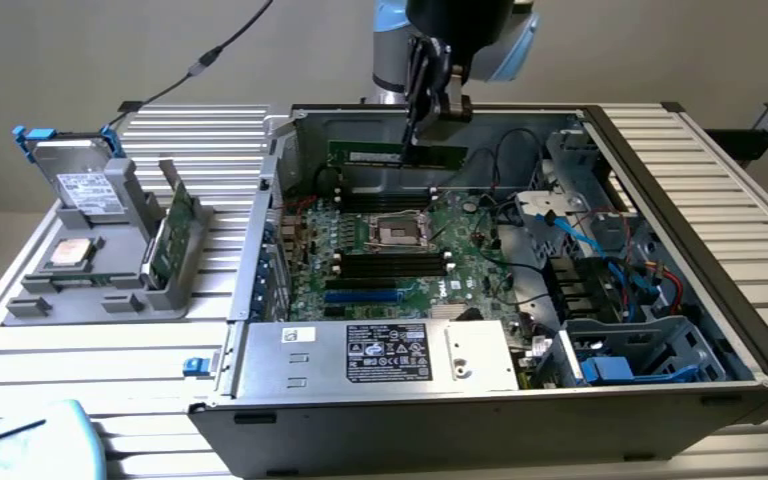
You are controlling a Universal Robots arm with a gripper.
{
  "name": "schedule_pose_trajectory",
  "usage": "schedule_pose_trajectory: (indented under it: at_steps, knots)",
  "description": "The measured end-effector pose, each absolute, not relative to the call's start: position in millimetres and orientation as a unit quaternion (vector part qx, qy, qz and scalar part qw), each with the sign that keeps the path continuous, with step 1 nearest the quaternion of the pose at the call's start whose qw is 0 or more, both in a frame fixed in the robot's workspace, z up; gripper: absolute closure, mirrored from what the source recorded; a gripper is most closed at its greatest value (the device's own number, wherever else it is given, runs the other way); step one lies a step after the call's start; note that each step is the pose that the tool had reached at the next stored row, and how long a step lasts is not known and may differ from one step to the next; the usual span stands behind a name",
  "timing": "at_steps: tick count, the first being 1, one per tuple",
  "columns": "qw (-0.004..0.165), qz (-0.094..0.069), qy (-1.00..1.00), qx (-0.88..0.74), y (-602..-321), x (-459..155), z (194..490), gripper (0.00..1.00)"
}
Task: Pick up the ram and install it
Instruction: 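Pick up the ram and move it above insertion slot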
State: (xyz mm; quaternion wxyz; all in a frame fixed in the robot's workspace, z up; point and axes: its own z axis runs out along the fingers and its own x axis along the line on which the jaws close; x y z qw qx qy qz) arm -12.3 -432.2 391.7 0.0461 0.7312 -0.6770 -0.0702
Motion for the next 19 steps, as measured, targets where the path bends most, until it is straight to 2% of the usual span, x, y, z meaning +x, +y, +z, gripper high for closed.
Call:
schedule_pose_trajectory:
  at_steps: [19]
  knots:
    - [0.046,-0.07,-0.677,0.732,-426,-9,358,0.86]
